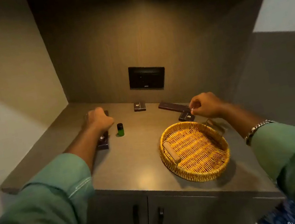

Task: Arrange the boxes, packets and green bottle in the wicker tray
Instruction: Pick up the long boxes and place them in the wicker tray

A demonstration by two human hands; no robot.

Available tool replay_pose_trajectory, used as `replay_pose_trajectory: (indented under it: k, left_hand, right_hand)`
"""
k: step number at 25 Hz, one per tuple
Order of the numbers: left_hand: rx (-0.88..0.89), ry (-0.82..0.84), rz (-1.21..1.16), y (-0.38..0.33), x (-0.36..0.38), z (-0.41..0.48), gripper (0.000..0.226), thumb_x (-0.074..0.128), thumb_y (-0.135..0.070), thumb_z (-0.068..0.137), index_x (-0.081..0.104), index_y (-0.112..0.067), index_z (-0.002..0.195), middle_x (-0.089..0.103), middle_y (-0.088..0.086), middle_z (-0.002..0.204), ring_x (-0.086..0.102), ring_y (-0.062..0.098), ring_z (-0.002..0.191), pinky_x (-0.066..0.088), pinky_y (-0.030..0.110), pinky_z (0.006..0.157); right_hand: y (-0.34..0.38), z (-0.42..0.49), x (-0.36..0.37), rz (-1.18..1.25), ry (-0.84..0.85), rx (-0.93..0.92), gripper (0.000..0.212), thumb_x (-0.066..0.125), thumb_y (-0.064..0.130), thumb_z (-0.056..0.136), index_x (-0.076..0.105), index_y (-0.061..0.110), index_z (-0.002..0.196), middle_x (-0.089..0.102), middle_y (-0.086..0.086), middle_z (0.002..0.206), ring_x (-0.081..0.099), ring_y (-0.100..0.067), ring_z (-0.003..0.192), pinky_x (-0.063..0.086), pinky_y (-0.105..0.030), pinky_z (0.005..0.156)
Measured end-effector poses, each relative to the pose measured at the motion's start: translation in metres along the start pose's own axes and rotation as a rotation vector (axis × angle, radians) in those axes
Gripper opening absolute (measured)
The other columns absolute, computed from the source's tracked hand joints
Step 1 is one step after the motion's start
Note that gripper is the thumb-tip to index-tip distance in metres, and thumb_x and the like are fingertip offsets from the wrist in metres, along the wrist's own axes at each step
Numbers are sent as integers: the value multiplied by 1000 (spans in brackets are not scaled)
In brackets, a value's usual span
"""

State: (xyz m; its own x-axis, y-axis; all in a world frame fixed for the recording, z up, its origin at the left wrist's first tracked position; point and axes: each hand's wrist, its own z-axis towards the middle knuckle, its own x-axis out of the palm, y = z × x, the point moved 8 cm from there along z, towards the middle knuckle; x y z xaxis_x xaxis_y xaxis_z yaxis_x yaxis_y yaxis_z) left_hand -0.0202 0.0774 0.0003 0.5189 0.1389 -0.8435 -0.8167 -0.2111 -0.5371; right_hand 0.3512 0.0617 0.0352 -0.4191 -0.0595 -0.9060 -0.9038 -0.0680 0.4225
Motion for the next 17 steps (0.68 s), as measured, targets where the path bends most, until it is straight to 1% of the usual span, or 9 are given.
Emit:
replay_pose_trajectory:
  k: [2,4,6,8,10,12,13,15,17]
  left_hand:
    - [-78,16,4,11,4,4,31,70,-26,86,57,-8,107,62,17,99,61,27,77,53,38,62]
    - [-107,21,-6,21,11,13,37,73,-35,85,58,-8,105,64,15,95,59,23,68,48,35,55]
    - [-125,46,-39,25,19,23,41,75,-40,81,58,-10,101,64,12,90,62,24,69,50,35,57]
    - [-116,52,-42,23,20,38,43,78,-44,77,57,-11,97,63,11,88,62,25,73,50,35,58]
    - [-111,66,-65,20,20,52,42,80,-45,74,54,-14,84,61,11,92,61,27,78,55,39,68]
    - [-108,89,-70,20,22,64,42,82,-44,73,50,-17,77,61,11,94,59,27,79,57,42,74]
    - [-109,100,-45,20,24,70,42,83,-42,72,51,-16,81,61,12,96,59,28,81,57,45,77]
    - [-126,133,6,20,32,80,48,84,-32,72,53,-12,103,59,15,105,59,31,86,58,48,79]
    - [-128,158,-3,16,31,89,66,80,-21,76,42,-13,129,57,18,115,59,35,90,60,48,75]
  right_hand:
    - [-8,15,8,-23,14,49,21,70,8,85,66,9,106,62,-7,99,58,-19,90,46,-24,67]
    - [-17,28,23,-35,51,110,21,73,11,83,66,11,103,62,-6,97,59,-21,90,48,-30,70]
    - [-24,38,37,-13,69,158,18,76,16,80,62,17,92,63,-4,92,60,-21,88,49,-31,68]
    - [-29,47,44,-25,62,173,22,80,21,76,59,21,84,62,-3,87,60,-20,84,47,-27,61]
    - [-36,57,45,-66,59,191,27,84,22,71,58,23,80,63,-3,85,60,-18,80,42,-24,54]
    - [-39,64,47,-85,64,201,29,86,22,68,59,22,80,65,-5,87,59,-16,76,42,-24,53]
    - [-41,66,49,-94,61,207,31,86,21,67,58,22,81,66,-6,88,59,-16,76,43,-24,53]
    - [-42,68,52,-123,43,207,35,87,22,66,57,23,84,66,-6,92,61,-18,79,46,-25,56]
    - [-38,68,51,-77,16,196,43,87,25,65,59,20,96,65,-6,96,60,-20,84,48,-25,59]
